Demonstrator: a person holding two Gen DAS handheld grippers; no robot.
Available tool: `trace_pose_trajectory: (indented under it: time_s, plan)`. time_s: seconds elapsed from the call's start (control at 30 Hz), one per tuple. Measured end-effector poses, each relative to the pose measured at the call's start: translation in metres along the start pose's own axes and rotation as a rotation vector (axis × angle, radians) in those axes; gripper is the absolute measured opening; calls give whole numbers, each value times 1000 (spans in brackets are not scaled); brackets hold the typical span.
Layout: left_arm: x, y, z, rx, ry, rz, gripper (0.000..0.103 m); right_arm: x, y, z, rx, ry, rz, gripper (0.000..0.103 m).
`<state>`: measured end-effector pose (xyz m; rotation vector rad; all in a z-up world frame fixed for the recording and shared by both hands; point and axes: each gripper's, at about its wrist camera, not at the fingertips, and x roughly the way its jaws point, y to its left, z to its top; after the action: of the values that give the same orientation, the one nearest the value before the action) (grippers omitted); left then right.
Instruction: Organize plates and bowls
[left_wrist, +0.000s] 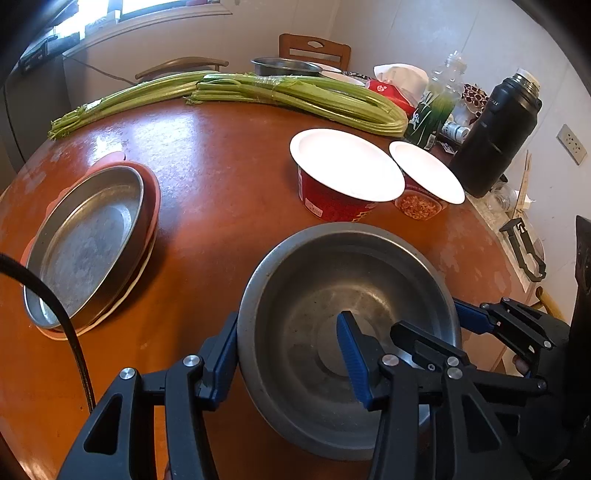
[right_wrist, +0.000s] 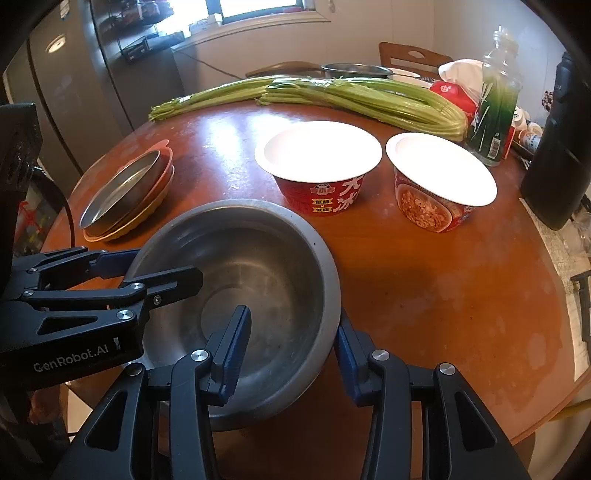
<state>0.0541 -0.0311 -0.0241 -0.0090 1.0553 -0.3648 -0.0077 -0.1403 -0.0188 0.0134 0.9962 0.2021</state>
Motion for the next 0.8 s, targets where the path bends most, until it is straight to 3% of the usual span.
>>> trace_pose_trajectory:
  time_s: [0.8]
  plan:
    - [4,-4,5,8,-5,-5,52,1,-11,1,28,2,24,47]
